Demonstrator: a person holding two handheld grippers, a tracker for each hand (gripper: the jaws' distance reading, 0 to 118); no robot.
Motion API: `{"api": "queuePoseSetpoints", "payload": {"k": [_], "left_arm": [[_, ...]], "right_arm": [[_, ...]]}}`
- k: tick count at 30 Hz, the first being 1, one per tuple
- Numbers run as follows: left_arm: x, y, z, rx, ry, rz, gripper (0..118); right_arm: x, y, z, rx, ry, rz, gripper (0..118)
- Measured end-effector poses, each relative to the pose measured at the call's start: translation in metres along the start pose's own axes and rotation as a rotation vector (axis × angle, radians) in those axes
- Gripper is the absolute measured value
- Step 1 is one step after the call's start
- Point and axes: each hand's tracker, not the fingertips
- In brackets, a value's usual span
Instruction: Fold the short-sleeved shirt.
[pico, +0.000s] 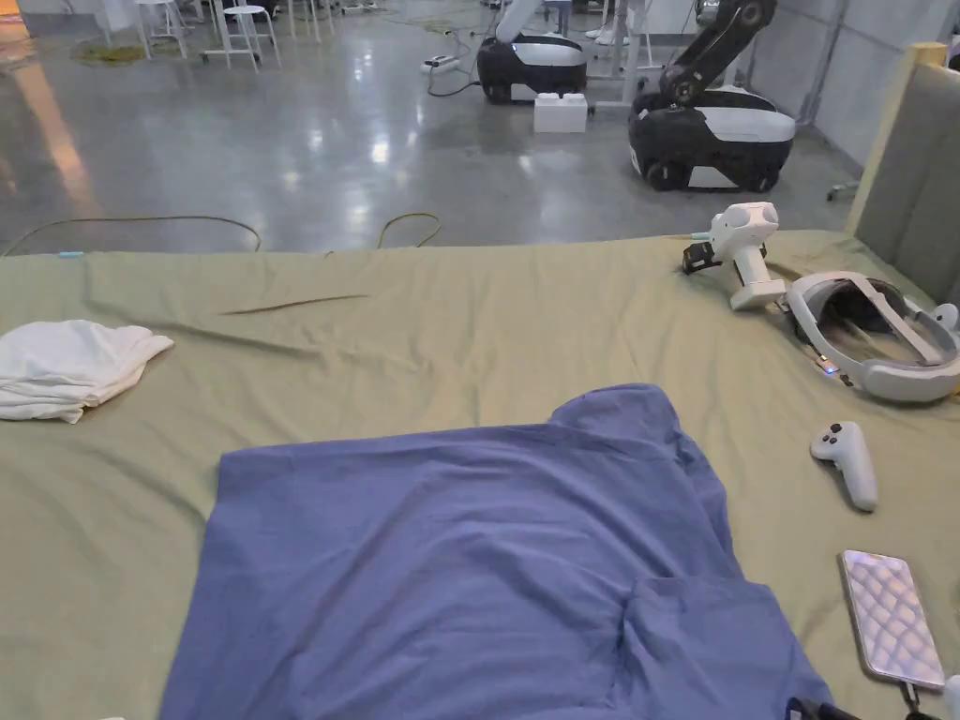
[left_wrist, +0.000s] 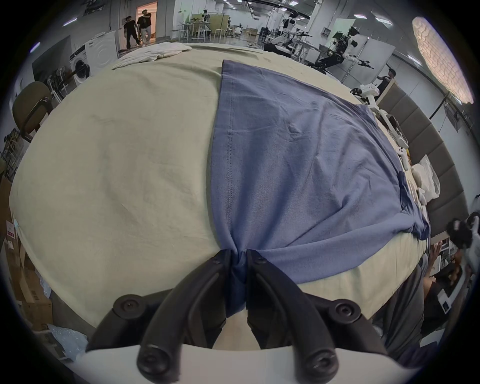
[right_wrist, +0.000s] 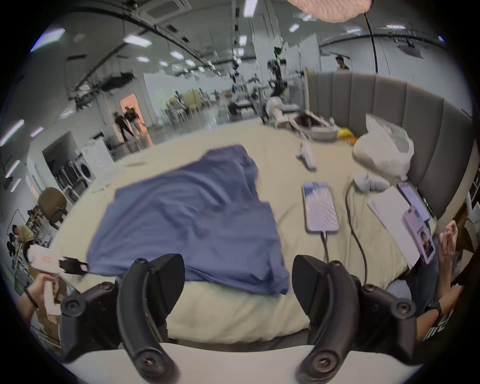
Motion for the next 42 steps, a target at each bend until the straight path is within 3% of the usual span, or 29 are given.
{"api": "queuePoseSetpoints", "payload": {"k": [2,5,7,9,11,17,21,26,31,37,42], "left_arm": [[0.0,-0.002,0.0,0.004,0.016,-0.003,14],[0.002,0.0,-0.001,0.004,0.028,-0.016,14],[0.003,-0.001,-0.001,0.0,0.031,-0.018,14],[0.003,-0.001,-0.001,0.002,0.035,-0.019,14],[0.004,-0.002,0.0,0.004,0.04,-0.022,14],[0.009,-0.003,0.0,0.005,0.054,-0.034,14],[0.008,-0.005,0.002,0.022,0.056,-0.039,13],[0.012,-0.025,0.05,0.248,0.015,-0.064,10],[0.007,-0.04,0.076,0.276,-0.015,-0.032,10],[-0.001,-0.052,0.099,0.316,-0.037,-0.039,10],[0.001,-0.012,0.1,0.336,-0.066,-0.086,10]], "right_arm": [[0.01,-0.005,-0.023,-0.057,-0.038,-0.022,90],[0.031,-0.01,-0.051,-0.109,-0.023,-0.194,89],[0.043,-0.01,-0.068,-0.135,0.001,-0.248,85],[0.05,-0.011,-0.086,-0.183,0.016,-0.284,63],[0.049,-0.014,-0.097,-0.218,0.0,-0.266,37],[0.039,-0.022,-0.093,-0.212,-0.017,-0.211,9],[0.036,-0.024,-0.083,-0.166,-0.02,-0.19,7],[0.021,-0.026,-0.045,-0.085,-0.03,-0.151,7],[0.02,-0.032,-0.023,-0.057,-0.032,-0.18,6],[0.035,-0.037,-0.001,-0.057,-0.057,-0.117,6],[0.038,0.002,-0.021,-0.014,-0.02,-0.111,6]]}}
